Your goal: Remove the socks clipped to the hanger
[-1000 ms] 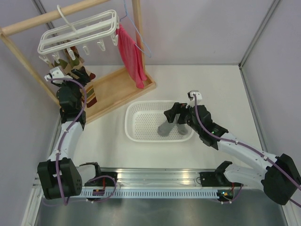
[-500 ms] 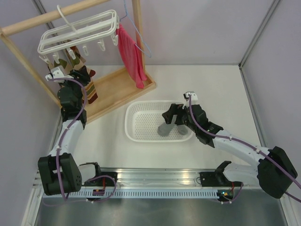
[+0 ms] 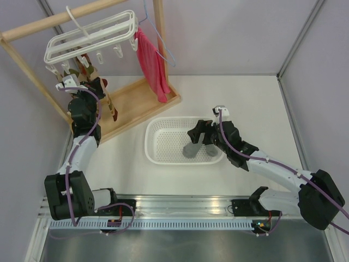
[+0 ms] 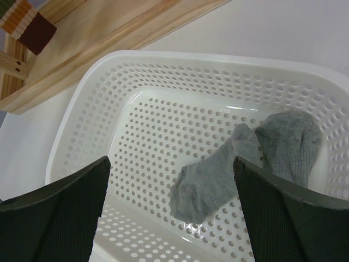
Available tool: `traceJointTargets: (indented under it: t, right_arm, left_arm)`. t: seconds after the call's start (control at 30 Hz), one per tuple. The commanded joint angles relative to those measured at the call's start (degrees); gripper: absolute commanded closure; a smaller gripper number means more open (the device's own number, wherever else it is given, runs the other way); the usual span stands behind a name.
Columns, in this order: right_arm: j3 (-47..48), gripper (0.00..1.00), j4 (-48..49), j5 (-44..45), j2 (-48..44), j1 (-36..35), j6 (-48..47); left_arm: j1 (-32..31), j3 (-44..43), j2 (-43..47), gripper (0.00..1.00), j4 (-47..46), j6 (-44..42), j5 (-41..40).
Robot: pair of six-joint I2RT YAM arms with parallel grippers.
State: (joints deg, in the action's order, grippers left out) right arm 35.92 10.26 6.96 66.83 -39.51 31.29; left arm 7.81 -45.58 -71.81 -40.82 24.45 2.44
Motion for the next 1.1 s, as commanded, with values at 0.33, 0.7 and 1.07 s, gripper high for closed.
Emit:
traceJointTargets:
  t: [0.33, 0.7, 1.07]
  right_arm:
    - [1.2, 0.04, 3.3, -2.6, -1.1, 0.1, -0.3]
    - [8.8, 0.02, 25.6, -19.2, 8.3, -6.4, -6.1]
    - [27.7, 0.02, 54.9, -34.0, 35.2, -9.4, 1.8]
  left_arm:
    - [0.2, -1.4, 10.9, 0.98, 5.8, 1.5, 0.2]
    - [0.3, -3.1, 18.2, 0.98, 20.0, 4.1, 1.9]
    - [0.2, -6.0, 20.2, 0.98, 29.2, 9.6, 8.6]
